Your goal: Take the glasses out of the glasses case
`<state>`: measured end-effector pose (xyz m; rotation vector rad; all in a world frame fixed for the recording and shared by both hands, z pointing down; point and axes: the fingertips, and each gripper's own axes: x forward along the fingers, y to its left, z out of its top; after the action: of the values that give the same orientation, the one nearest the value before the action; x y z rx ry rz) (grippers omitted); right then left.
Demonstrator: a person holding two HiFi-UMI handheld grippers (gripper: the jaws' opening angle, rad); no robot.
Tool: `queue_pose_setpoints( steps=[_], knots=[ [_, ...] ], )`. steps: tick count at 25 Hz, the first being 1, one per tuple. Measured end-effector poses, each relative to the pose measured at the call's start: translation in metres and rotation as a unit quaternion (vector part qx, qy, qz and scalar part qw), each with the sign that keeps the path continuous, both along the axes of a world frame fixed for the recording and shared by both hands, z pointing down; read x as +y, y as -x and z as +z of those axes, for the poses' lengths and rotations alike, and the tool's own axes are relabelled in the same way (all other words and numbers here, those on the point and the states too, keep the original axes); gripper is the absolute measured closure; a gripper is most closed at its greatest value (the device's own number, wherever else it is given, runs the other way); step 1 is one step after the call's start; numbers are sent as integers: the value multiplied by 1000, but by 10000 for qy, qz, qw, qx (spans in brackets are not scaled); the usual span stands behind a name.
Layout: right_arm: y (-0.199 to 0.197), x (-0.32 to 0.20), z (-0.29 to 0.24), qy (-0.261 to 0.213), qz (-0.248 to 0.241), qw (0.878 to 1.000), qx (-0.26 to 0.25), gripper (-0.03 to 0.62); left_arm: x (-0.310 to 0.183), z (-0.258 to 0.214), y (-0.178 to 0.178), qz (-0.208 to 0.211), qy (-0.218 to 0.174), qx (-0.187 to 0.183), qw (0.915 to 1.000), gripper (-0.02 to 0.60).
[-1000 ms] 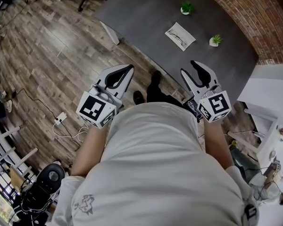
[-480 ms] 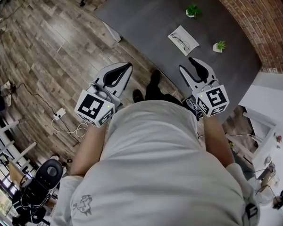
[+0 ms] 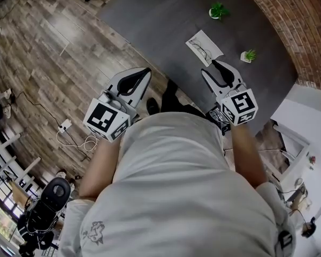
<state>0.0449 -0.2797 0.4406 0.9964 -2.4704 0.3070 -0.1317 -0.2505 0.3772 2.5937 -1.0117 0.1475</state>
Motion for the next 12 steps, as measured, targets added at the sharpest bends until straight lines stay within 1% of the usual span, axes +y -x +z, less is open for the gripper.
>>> queue_pose_setpoints(
  steps=[6,9,12],
  knots=[
    [-11,-33,27,449,-15,9990,-43,416,-29,17,-20,128,151,-46,9998,571],
    [-16,-47,42,575,-73,9983,30,419,-42,29,-28,185,269,-52,9995,571],
    [-19,-56,63,766,-129,9969,118,439,-50,42,-37,315,393,-73,9987,571]
  ],
)
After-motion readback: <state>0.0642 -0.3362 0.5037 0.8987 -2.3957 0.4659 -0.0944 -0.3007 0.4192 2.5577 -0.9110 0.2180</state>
